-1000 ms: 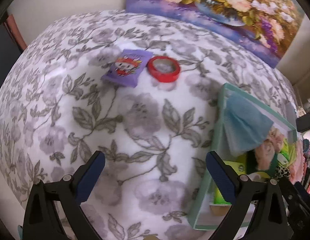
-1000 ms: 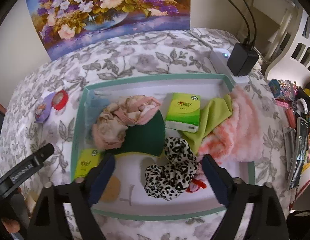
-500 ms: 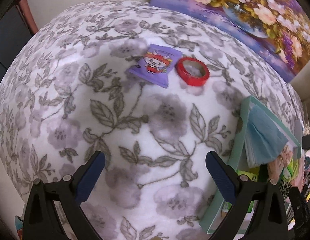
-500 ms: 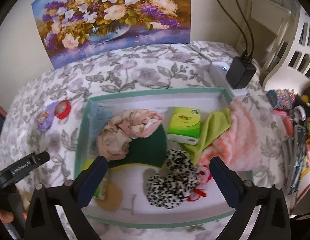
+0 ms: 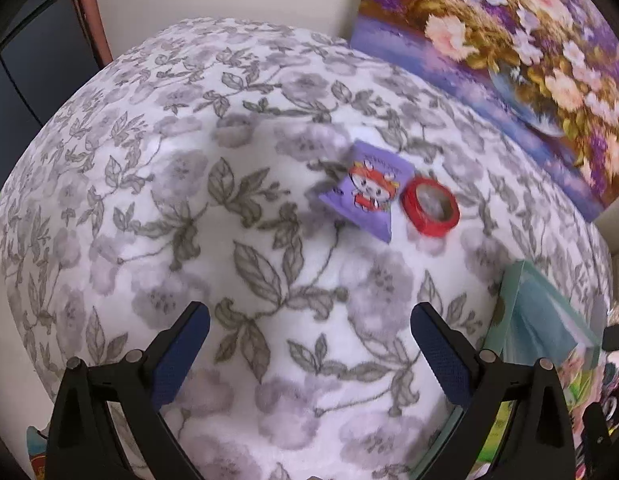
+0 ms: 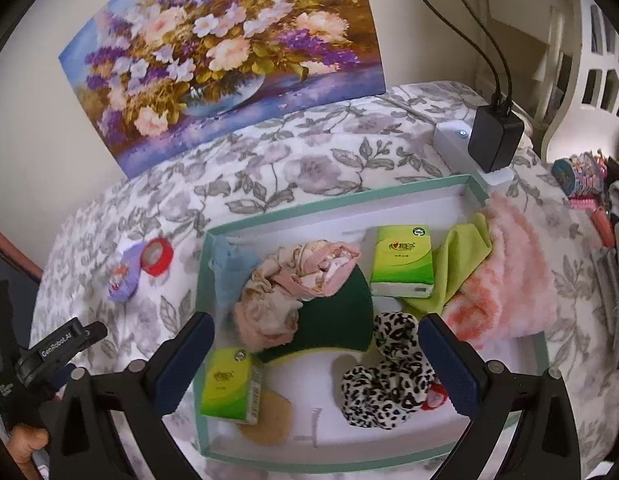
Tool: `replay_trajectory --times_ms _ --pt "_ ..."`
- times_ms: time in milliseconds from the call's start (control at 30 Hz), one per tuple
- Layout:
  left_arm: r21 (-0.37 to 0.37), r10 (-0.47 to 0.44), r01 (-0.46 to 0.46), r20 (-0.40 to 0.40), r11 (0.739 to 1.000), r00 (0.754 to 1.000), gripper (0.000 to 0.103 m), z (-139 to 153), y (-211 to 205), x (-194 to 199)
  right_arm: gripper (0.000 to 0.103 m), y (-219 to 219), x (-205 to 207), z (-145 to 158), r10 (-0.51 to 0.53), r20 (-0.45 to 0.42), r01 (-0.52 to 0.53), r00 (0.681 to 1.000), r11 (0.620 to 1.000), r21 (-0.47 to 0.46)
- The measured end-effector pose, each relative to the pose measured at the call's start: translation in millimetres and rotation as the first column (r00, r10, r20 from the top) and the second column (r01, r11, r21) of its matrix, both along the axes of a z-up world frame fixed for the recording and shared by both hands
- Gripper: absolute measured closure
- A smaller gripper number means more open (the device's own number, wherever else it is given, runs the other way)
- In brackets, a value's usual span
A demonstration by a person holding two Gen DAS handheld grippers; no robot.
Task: Organize soft objects
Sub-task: 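Move both tools back toward the purple wipes pack and red tape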
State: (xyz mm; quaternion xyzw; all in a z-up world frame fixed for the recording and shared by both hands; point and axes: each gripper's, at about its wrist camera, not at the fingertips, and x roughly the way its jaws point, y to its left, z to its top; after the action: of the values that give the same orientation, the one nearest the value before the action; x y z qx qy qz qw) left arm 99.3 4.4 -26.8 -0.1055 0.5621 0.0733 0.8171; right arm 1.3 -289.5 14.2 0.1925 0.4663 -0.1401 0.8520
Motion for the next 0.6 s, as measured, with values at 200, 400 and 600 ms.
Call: replay_trajectory --times_ms 200,400,600 --pt "0.017 0.006 -0.007 0.046 1.0 0.999 0.002 8 3 9 0.0 4 6 11 -0.01 0.04 0.011 0.999 0.999 -0.044" --pt "0.046 0.002 -0.005 0.069 0.999 0.998 0.002 13 2 19 0.0 17 22 19 0.018 0.063 -0.013 0.998 0.997 -0.077" --pt "0.005 0.045 -0.045 0.082 0.999 0.996 0.002 14 13 36 0.0 30 42 19 0.044 0.044 -0.037 0.998 0.989 -0.14"
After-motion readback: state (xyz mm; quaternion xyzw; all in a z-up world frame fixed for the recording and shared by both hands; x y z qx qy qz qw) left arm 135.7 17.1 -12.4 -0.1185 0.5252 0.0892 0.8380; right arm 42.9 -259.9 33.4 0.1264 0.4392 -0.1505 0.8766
